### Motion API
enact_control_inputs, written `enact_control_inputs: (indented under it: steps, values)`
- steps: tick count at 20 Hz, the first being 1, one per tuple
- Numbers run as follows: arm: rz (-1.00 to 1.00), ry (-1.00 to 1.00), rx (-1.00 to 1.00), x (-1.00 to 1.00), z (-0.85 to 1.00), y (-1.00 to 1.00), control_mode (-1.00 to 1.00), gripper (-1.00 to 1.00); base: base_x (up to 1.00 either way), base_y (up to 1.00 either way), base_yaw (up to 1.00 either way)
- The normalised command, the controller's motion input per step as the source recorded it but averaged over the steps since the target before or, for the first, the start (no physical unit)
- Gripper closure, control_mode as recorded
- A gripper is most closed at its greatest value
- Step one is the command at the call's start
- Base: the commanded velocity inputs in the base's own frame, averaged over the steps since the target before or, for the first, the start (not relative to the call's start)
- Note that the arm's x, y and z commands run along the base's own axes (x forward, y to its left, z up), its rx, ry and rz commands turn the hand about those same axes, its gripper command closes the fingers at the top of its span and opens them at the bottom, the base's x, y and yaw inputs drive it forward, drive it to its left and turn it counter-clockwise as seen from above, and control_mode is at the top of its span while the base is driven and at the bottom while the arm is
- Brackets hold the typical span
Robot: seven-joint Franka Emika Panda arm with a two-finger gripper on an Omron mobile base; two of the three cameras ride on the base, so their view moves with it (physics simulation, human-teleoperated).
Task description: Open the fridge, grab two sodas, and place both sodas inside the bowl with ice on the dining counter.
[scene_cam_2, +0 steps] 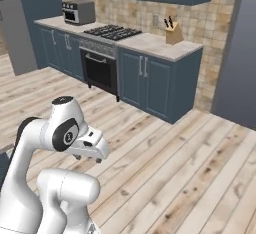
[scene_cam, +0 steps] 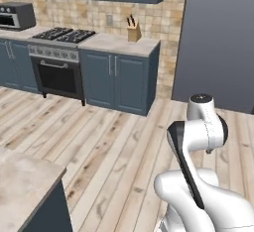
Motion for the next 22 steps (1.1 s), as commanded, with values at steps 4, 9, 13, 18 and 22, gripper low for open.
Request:
enact_control_inputs:
  steps: [4,9,13,18,22]
  values:
    - [0.00,0.00,0.00,0.00,0.00,0.00,1.00,-1.00,1.00,-0.74,0.06]
    - [0.00,0.00,0.00,0.00,0.00,0.00,1.00,-1.00,0.99,-0.70,0.09]
    - [0.00,0.00,0.00,0.00,0.00,0.00,1.00,-1.00,1.00,-0.29,0.16]
    - [0.00,0.00,0.00,0.00,0.00,0.00,1.00,-1.00,1.00,-0.01,0.24]
    - [0.00,0.00,0.00,0.00,0.00,0.00,1.00,-1.00,1.00,0.00,0.29]
